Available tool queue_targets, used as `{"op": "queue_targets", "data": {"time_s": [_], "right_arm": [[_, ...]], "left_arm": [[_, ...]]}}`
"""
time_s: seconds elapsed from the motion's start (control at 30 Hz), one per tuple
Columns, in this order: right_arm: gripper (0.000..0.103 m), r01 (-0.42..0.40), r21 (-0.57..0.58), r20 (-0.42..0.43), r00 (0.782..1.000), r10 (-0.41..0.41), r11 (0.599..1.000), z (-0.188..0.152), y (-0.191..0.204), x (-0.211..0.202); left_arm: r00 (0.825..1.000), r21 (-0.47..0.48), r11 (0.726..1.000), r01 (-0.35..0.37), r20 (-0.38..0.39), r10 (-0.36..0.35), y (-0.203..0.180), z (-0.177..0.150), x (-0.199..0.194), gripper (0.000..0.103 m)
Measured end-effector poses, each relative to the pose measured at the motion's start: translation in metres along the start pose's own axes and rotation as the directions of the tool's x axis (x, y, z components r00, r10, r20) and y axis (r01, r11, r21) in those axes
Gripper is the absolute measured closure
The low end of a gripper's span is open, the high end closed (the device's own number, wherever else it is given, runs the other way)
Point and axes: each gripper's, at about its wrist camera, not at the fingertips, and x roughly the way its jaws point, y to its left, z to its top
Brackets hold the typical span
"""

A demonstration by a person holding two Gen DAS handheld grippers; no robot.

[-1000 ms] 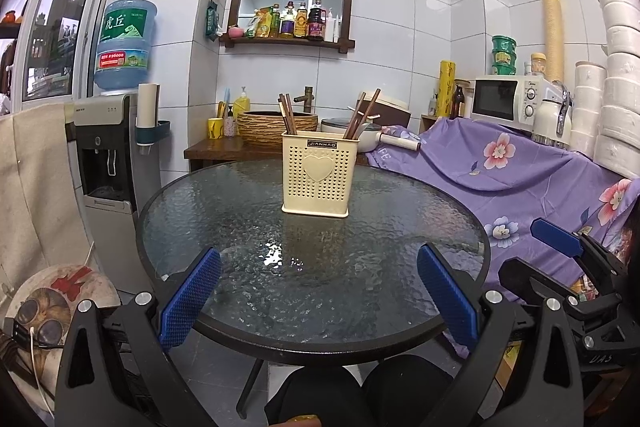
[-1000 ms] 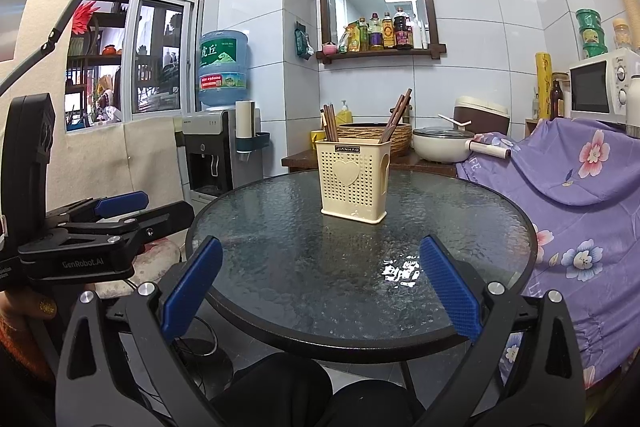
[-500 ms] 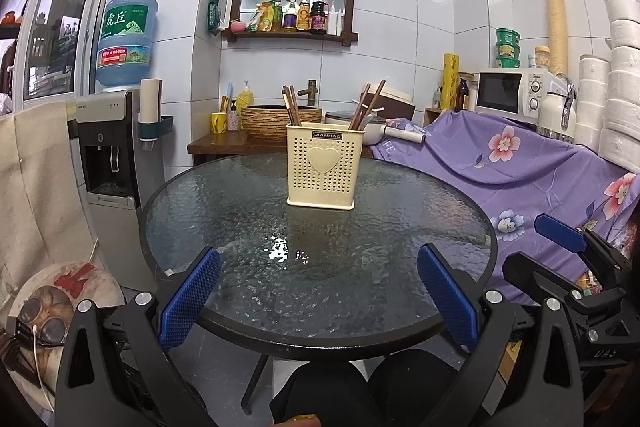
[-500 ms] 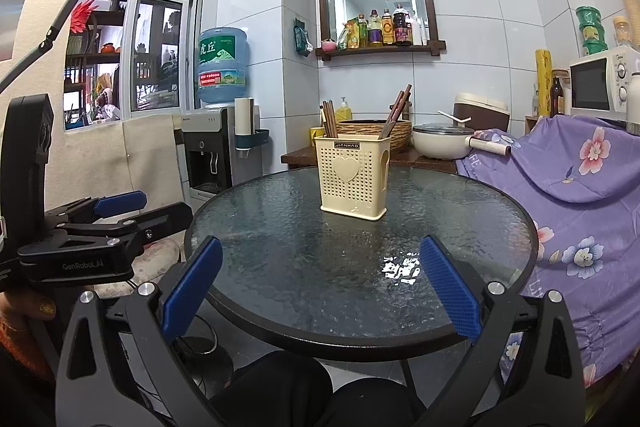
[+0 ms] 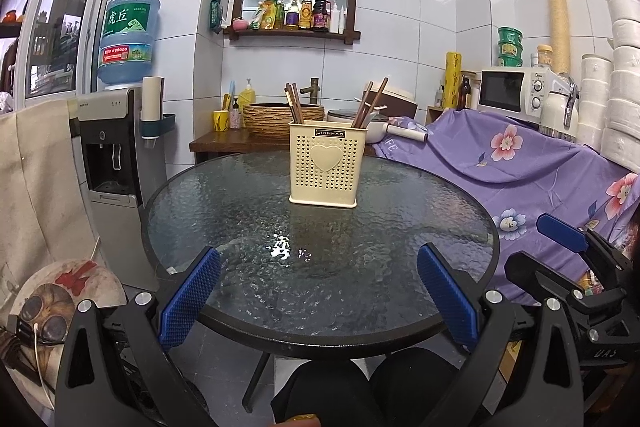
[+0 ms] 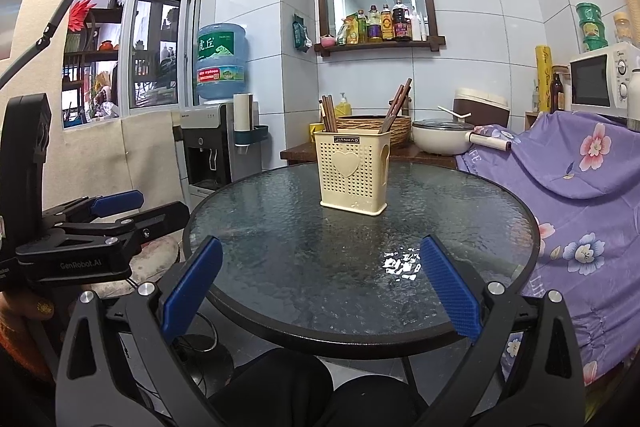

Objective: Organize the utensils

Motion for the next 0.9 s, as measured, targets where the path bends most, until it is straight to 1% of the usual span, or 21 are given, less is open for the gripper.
{"op": "queue_targets", "data": {"time_s": [0.43,0.6,0.8,0.9], "right_arm": [[0.006,0.003,0.003,0.0,1.0,-0.003,1.0,0.0032,-0.0027,-0.0018],[0.006,0.003,0.001,0.001,1.0,-0.003,1.0,0.0037,-0.0037,-0.0014],[0.006,0.004,0.005,-0.003,1.0,-0.004,1.0,0.0044,-0.0049,-0.0012],[0.006,0.002,0.001,-0.005,1.0,-0.002,1.0,0.0052,-0.0045,-0.0008]], "left_arm": [[1.0,-0.005,1.0,0.008,-0.003,-0.008,0.0001,-0.0007,0.0005,0.006],[1.0,-0.012,1.0,0.014,0.01,-0.014,0.0028,-0.0024,-0.0015,0.006],[1.0,-0.01,1.0,0.007,0.001,-0.007,0.0024,-0.0019,-0.0007,0.006],[1.0,-0.012,1.0,0.007,0.02,-0.007,0.0026,-0.002,-0.003,0.006]]}}
